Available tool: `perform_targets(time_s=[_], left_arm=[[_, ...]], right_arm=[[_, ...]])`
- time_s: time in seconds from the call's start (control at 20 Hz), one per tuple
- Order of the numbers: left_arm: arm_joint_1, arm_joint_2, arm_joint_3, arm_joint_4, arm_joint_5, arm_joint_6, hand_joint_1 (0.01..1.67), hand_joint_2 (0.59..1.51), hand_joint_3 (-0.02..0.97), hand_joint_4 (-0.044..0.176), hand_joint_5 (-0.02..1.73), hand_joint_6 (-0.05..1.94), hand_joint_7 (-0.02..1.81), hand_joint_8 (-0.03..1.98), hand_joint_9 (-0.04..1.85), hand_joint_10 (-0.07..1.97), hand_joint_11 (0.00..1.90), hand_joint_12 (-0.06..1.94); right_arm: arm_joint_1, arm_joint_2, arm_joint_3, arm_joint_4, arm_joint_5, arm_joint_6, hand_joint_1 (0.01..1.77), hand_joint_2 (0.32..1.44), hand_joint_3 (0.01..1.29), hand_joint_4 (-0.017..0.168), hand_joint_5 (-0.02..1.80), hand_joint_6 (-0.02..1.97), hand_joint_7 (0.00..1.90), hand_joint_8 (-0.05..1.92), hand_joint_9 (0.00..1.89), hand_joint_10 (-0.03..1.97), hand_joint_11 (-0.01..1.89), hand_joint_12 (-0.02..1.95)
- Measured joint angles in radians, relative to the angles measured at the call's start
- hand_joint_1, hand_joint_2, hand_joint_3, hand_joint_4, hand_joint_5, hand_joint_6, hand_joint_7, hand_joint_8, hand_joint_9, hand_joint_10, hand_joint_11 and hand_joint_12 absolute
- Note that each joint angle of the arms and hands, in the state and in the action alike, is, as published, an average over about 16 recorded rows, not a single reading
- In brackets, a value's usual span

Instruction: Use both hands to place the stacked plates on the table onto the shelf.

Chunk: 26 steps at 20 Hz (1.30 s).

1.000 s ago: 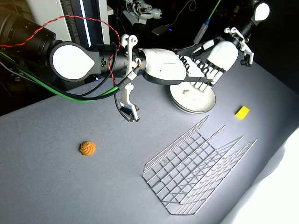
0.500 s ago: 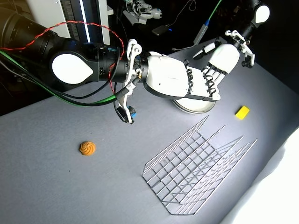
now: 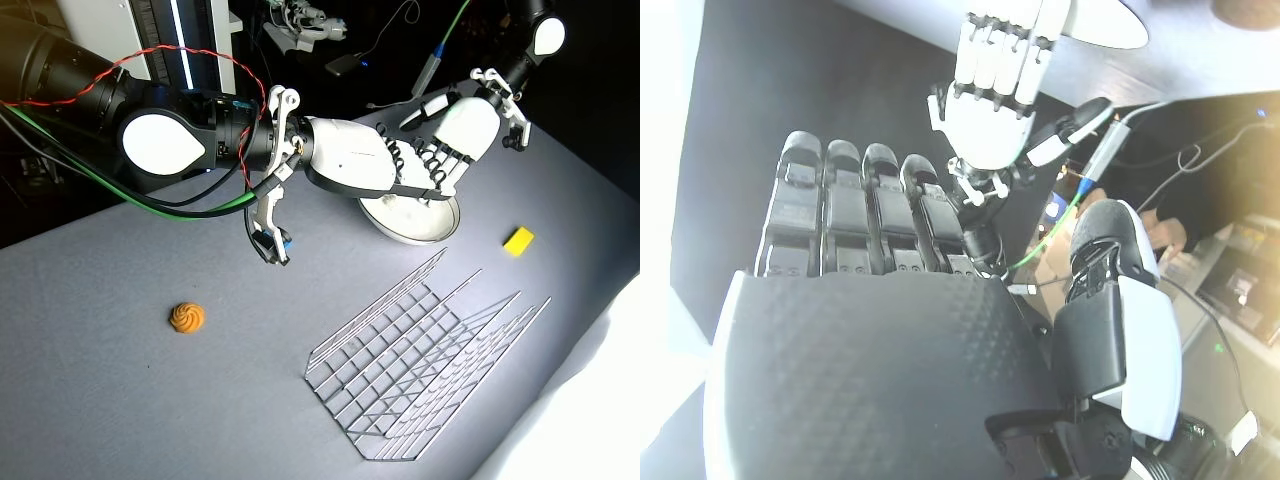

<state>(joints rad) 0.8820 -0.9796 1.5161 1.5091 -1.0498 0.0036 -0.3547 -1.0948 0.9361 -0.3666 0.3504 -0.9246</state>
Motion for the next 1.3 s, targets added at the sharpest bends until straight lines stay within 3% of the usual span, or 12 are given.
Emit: perform_targets(time_s=[0.3, 0.7, 1.3], left_arm=[[-0.026, -0.021, -0.028, -0.005, 0.016, -0.003, 0.02, 1.054, 0.036, -0.003, 0.0, -0.02, 0.0, -0.02, 0.02, -0.01, 0.01, 0.01], [-0.04, -0.039, -0.035, -0.009, 0.023, -0.004, 0.02, 1.061, 0.036, -0.002, 0.0, -0.02, -0.01, -0.01, 0.02, -0.01, 0.01, 0.01], [-0.04, -0.046, -0.027, -0.015, 0.02, -0.004, 0.02, 1.07, 0.035, -0.002, 0.0, -0.02, -0.01, -0.02, 0.01, -0.02, 0.01, 0.01]], right_arm=[[0.001, -0.016, -0.001, 0.003, -0.055, -0.083, 0.5, 1.11, 0.02, 0.002, 0.05, 0.02, 0.04, -0.01, 0.04, 0.0, 0.03, 0.2], [0.004, -0.061, 0.025, 0.006, -0.124, -0.137, 1.01, 1.12, 0.02, 0.002, 0.13, 0.02, 0.1, -0.01, 0.1, 0.01, 0.02, 0.58], [-0.005, -0.197, 0.134, 0.006, -0.14, -0.181, 1.03, 1.12, 0.02, 0.002, 0.26, 0.02, 0.25, -0.01, 0.23, 0.03, 0.02, 0.9]])
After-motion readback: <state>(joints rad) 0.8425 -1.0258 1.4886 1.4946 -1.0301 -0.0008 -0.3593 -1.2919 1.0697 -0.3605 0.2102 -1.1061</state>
